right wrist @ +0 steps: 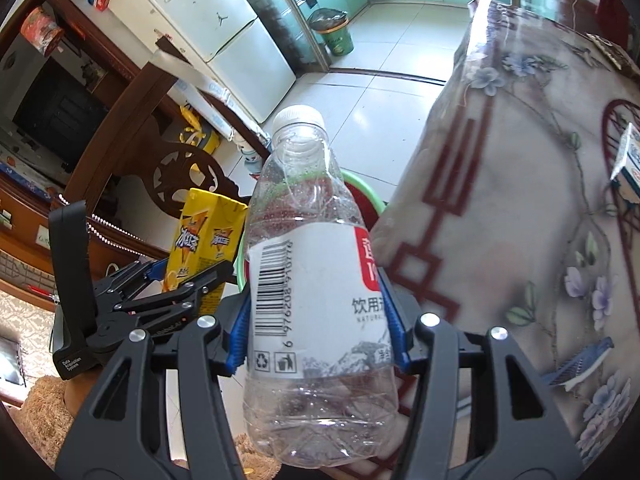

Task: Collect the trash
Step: 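Carry the iced tea carton and water bottle over the red bin, then open both grippers to drop the carton and bottle into the bin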

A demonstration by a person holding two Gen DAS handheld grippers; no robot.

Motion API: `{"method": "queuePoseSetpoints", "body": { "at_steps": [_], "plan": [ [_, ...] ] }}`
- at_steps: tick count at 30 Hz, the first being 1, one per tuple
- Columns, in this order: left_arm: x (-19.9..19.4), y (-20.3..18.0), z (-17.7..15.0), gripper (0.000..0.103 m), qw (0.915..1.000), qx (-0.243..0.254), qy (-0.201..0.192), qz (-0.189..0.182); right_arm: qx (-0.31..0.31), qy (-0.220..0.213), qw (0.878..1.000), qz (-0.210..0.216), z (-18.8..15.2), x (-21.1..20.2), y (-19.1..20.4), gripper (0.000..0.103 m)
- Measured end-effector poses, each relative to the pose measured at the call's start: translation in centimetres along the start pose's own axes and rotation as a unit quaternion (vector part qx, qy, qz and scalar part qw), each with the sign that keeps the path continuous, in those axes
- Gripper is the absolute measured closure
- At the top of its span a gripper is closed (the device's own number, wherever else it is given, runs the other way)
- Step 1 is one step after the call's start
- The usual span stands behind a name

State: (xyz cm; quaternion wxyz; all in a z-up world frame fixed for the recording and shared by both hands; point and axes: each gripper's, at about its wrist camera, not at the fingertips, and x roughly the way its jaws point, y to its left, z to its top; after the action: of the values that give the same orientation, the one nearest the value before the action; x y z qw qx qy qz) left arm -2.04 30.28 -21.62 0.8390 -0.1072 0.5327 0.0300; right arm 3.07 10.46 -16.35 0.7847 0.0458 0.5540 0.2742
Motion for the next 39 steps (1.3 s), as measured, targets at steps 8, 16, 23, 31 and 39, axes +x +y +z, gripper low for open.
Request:
{"method": "queuePoseSetpoints", "body": {
  "at_steps": [8,16,23,31,39],
  "plan": [
    [1.0,0.9,0.8,0.045,0.9999,-0.008,0.006,0.005,-0.022,0.014,1.000,-0.004,1.0,1.6,1.6,0.050],
    [1.5,1.4,1.6,0.044,0.9998,-0.015,0.008,0.010,-0.035,0.025,0.999,-0.009,2.1,2.7,2.1,0.050],
    [2.3,1.7,1.1,0.044,0.9995,-0.020,0.022,0.015,-0.040,0.036,0.998,-0.011,2.4,3.9,2.7,0.050],
    [1.5,2.5,1.4,0.016,0.9992,-0.036,0.002,0.015,-0.029,0.016,0.999,-0.003,3.2,4.0,3.1,0.028],
    [0.3,1.4,2.1,0.014,0.9993,-0.027,-0.024,0.008,-0.028,-0.018,0.999,-0.023,3.4,1.3,2.2,0.028]
  ]
}}
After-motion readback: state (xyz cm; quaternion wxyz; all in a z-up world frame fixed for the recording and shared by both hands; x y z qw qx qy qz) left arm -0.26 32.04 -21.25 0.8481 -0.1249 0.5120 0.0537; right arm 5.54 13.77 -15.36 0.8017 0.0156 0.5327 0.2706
